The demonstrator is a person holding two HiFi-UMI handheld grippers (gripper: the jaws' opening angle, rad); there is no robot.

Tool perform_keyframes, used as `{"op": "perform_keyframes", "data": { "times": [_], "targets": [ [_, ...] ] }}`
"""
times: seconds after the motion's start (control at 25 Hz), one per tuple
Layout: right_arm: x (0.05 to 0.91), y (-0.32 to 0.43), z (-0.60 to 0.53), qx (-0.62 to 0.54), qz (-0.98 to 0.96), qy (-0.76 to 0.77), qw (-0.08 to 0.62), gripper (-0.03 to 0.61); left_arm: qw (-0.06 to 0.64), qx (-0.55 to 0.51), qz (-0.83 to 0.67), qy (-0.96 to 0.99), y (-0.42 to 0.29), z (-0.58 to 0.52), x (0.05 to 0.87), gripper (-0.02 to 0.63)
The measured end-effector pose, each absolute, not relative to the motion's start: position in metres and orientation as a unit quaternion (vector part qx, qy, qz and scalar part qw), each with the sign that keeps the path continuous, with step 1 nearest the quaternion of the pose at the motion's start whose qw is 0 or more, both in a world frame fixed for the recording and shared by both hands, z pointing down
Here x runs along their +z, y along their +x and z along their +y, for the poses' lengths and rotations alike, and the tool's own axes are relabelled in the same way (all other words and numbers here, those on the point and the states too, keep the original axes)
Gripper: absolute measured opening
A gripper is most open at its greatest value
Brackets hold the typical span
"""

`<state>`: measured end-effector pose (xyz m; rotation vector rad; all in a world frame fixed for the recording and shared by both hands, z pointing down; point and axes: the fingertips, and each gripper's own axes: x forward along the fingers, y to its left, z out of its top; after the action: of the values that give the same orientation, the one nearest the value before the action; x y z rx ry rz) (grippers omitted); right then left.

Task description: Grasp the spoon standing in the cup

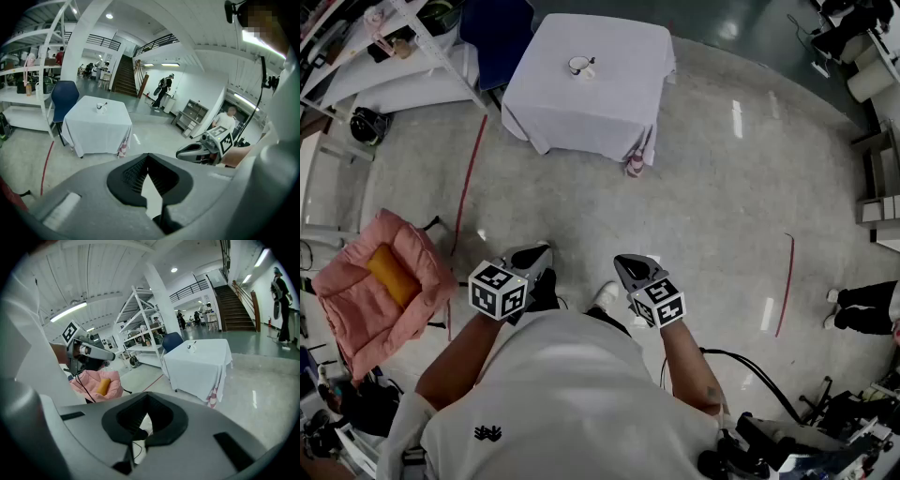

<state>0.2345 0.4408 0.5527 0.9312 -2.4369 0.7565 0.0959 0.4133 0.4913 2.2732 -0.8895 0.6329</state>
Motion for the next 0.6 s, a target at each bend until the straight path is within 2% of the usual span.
{"op": "perform_keyframes", "data": {
  "times": [0.6],
  "targets": [
    [0.548,0.129,0.252,0.248,-0.841,0.416,0.24,0.006,0.248,0.18,-0.262,0.915,-0.006,0.212,0.479,0.012]
  ]
}}
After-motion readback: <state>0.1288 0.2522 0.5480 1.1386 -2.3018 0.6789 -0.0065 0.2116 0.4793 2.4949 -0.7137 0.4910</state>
